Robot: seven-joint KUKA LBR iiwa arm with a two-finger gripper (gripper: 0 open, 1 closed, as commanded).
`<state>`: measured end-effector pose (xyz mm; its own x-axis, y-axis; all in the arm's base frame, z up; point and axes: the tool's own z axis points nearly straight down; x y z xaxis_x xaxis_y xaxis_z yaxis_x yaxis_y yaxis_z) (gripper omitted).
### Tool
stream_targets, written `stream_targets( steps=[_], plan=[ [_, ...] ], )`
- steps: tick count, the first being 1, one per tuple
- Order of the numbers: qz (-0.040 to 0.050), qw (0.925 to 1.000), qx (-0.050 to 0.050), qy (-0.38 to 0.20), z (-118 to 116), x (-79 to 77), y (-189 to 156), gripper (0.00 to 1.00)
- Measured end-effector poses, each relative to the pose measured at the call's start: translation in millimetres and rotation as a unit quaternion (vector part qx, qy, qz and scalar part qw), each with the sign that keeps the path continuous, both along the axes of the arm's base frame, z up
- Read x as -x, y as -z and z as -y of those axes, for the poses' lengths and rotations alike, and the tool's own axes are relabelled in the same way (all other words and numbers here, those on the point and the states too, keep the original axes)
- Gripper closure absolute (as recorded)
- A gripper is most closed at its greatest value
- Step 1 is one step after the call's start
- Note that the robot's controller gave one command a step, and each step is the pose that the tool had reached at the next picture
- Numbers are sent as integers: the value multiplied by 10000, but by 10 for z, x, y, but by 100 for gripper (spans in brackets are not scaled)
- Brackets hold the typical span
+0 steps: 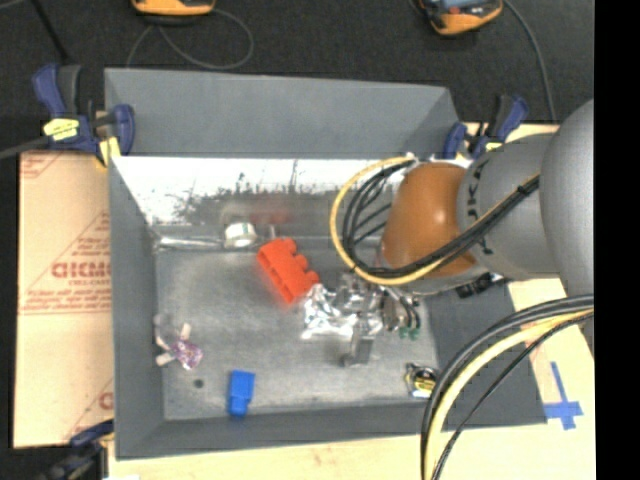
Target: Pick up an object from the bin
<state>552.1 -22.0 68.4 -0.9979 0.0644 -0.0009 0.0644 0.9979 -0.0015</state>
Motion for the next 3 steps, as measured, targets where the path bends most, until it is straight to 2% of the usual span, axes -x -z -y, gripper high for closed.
stream_targets(
  steps=[1, 2, 3],
  plan=[
    [15, 10000, 12, -22, 18, -12, -10, 0],
    [47, 10000, 8, -38, 13, -32, -42, 100],
    [17, 10000, 6, -48, 30, -42, -422, 100]
  ],
)
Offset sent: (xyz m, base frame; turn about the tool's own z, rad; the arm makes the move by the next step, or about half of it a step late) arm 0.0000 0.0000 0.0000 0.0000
